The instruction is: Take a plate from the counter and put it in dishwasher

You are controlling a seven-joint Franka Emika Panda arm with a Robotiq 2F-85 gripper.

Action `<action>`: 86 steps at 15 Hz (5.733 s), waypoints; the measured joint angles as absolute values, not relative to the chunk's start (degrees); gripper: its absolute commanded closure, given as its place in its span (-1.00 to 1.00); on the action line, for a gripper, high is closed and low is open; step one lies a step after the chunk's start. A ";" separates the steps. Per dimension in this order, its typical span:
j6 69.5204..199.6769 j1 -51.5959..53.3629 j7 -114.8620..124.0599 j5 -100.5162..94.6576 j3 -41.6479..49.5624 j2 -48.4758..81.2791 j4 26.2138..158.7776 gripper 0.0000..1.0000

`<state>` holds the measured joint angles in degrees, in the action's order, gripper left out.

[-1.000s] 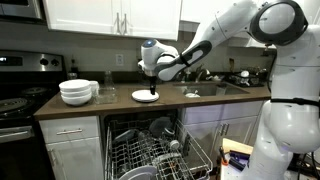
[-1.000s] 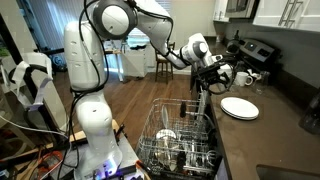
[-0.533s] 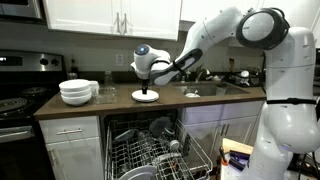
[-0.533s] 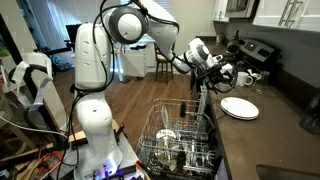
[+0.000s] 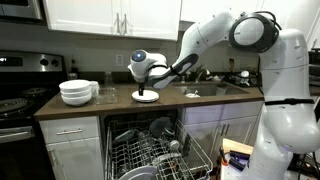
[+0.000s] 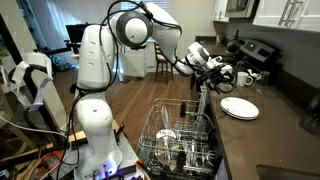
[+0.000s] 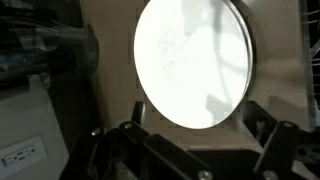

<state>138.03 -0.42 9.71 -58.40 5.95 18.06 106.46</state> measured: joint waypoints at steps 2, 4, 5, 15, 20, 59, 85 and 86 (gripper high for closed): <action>137.57 -0.45 9.82 -58.65 6.15 18.16 106.57 -1.00; 137.29 -0.45 10.39 -59.01 6.42 18.32 106.76 -1.00; 137.25 -0.45 10.54 -59.01 6.47 18.43 106.86 -1.00; 137.37 -0.44 10.66 -58.49 5.74 20.44 107.03 -1.00; 137.57 -0.44 11.13 -58.77 5.93 22.39 106.66 -0.98; 141.97 -0.45 20.67 -71.89 7.04 27.38 102.98 -0.44; 140.73 -0.55 20.67 -72.98 8.17 27.52 102.72 -1.00; 140.45 -0.55 20.67 -72.98 8.17 27.52 102.69 -1.00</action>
<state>140.45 -0.55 20.67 -72.98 8.17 27.52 102.69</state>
